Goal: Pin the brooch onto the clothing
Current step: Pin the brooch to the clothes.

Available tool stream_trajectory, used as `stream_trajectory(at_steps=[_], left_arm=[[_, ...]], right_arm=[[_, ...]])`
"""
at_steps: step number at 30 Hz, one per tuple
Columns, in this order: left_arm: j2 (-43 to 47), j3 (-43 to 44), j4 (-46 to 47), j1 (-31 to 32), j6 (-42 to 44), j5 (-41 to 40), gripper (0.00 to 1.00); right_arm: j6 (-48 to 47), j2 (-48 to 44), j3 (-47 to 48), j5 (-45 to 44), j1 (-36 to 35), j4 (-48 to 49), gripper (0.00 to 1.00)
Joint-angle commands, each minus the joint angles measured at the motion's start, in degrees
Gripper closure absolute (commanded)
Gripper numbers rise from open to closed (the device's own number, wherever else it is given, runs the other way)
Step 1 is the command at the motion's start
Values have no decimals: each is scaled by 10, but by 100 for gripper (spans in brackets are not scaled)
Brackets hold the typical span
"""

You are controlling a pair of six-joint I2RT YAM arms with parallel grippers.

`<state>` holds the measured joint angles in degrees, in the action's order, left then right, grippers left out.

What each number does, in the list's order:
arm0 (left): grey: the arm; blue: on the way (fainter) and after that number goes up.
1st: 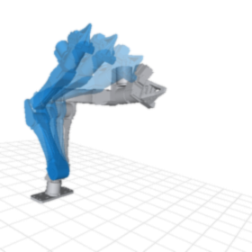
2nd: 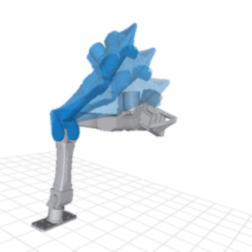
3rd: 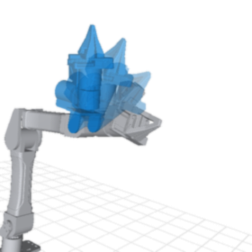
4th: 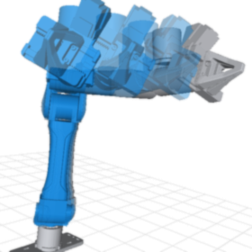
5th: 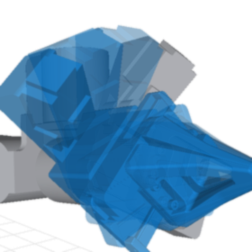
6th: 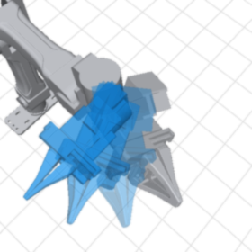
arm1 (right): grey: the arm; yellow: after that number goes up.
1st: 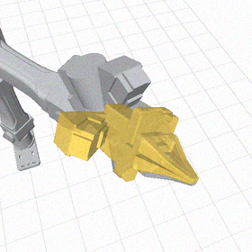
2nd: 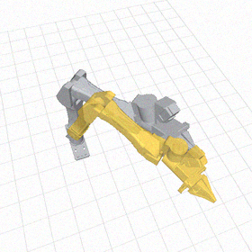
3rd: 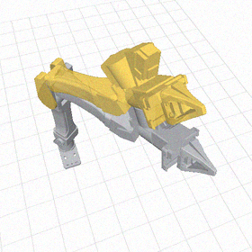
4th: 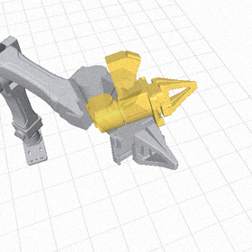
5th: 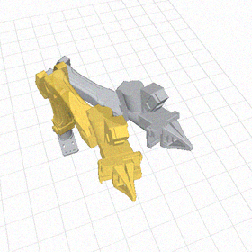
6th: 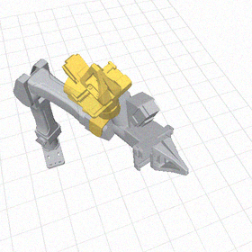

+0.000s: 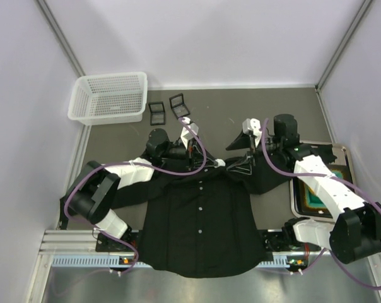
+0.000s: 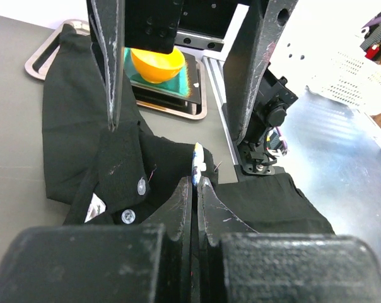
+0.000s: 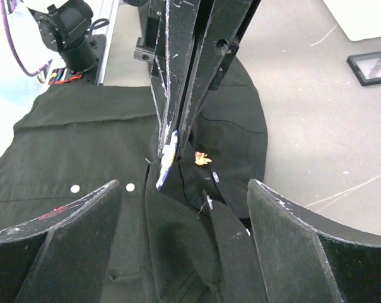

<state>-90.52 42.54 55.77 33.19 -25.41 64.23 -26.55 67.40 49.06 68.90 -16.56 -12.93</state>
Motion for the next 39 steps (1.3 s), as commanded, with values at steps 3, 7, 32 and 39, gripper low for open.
stream_trajectory(at_steps=[3,7,32,39], left_arm=[[3,22,53,7,2,20,100],[3,22,55,8,1,16,100],[8,18,49,11,3,5,100],[10,18,44,13,5,4,100]], right_arm=[[25,9,16,22,-31,48,28],[53,7,1,10,-49,72,37],[83,31,-17,-8,-58,106,57],[137,38,-25,-15,-58,149,64]])
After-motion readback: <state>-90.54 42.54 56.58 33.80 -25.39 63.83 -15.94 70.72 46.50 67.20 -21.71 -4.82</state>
